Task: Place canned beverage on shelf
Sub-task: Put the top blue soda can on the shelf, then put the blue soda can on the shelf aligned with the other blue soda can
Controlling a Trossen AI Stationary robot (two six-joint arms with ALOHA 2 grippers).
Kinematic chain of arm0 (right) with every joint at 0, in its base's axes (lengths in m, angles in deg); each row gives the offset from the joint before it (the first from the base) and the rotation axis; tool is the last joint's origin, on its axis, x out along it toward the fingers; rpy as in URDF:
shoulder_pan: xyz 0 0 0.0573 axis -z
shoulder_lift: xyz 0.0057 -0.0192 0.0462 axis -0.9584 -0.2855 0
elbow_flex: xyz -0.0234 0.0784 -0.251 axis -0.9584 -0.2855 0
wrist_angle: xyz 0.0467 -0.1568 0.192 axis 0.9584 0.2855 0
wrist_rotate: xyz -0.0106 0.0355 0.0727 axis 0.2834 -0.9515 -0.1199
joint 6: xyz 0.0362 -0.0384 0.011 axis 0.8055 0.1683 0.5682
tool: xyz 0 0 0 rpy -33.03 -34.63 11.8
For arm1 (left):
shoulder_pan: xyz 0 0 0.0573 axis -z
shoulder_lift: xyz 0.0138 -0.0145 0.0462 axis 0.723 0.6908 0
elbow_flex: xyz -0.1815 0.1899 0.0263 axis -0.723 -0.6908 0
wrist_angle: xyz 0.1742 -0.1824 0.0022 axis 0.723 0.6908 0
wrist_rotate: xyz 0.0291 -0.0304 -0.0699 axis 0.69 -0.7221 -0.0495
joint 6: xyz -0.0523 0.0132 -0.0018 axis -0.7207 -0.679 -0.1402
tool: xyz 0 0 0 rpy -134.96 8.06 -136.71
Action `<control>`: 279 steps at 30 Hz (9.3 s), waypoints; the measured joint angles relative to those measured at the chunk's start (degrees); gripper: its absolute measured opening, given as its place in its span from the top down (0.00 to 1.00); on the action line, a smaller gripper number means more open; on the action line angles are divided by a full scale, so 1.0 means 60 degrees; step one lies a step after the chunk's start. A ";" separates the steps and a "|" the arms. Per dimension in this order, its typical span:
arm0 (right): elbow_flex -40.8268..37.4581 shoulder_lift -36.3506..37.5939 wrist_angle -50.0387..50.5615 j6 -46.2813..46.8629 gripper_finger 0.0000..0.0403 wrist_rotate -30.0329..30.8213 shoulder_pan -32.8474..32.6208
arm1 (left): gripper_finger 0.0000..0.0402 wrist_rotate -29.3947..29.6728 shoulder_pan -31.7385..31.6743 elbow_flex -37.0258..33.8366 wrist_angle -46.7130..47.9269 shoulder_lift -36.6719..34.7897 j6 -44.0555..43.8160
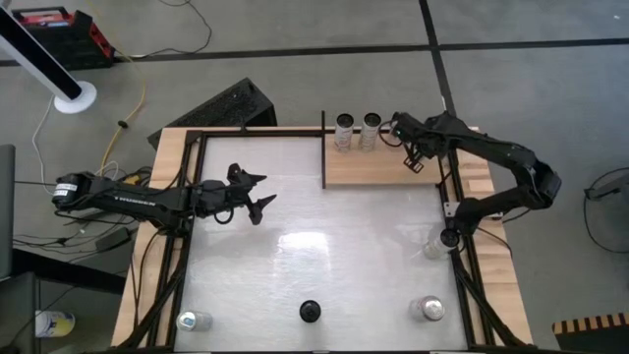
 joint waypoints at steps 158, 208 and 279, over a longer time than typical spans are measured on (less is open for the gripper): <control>-0.0004 0.0783 -0.1233 -0.0391 0.95 -0.0575 -0.1154 | 0.22 -0.1018 -0.0001 0.0487 0.0442 0.0000 0.0171; -0.0004 0.2681 -0.2003 -0.0347 0.94 -0.0505 -0.7443 | 0.24 -0.2481 0.7792 1.2234 1.5171 0.6690 -1.1851; -0.0004 0.2681 -0.2283 -0.1155 0.92 -0.1052 -0.7470 | 0.43 -0.6754 1.0311 1.0581 1.4925 0.7934 -1.5535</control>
